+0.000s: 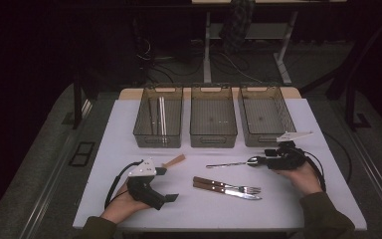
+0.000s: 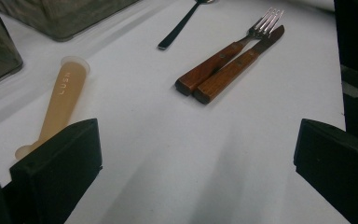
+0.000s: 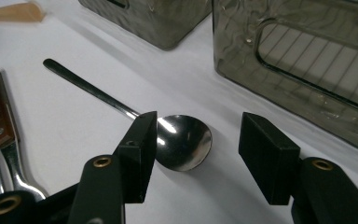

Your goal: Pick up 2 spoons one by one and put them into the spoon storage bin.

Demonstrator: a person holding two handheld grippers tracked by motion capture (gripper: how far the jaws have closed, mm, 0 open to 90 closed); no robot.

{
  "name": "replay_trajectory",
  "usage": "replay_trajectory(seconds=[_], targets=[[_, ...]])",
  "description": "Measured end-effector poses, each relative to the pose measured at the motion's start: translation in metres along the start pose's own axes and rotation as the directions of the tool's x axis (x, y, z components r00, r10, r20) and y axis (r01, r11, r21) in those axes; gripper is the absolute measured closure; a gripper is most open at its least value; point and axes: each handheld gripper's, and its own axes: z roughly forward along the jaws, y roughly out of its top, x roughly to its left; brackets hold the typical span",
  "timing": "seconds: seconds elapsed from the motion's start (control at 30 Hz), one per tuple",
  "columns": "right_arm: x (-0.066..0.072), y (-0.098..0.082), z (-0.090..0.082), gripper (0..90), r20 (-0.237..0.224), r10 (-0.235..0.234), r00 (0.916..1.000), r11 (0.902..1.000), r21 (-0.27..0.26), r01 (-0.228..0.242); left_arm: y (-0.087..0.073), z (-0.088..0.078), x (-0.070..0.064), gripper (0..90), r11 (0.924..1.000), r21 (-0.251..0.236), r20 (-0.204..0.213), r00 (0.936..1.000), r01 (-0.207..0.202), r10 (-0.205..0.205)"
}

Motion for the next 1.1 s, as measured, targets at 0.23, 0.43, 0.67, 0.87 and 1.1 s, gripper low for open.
replay_trajectory(seconds=[0.23, 0.43, 0.67, 0.87, 1.1], targets=[[-0.001, 0.0, 0.01, 50.9, -0.004, 0.007, 1.0, 0.9999, 0.014, -0.007, 0.0, 0.0, -0.001, 0.0, 1.0, -0.002, 0.005, 1.0, -0.001, 0.001], [-0.002, -0.001, 0.013, 54.3, -0.024, 0.011, 0.9997, 0.9997, 0.023, -0.01, 0.0, 0.0, -0.001, 0.0, 1.0, -0.002, 0.005, 1.0, -0.001, 0.001], [0.003, -0.003, 0.019, 59.0, -0.022, -0.046, 0.9987, 0.997, 0.062, 0.048, 0.0, 0.0, -0.001, 0.0, 1.0, 0.0, 0.004, 1.0, -0.003, 0.003], [0.003, -0.005, 0.017, 65.7, -0.029, -0.082, 0.9962, 0.9942, 0.066, 0.084, 0.0, 0.0, -0.001, 0.0, 1.0, 0.001, 0.005, 1.0, -0.004, 0.004], [-0.002, -0.008, 0.01, 78.1, -0.096, -0.088, 0.9915, 0.9932, 0.068, 0.094, 0.0, 0.0, -0.002, 0.0, 1.0, 0.001, 0.004, 1.0, -0.006, 0.006]])
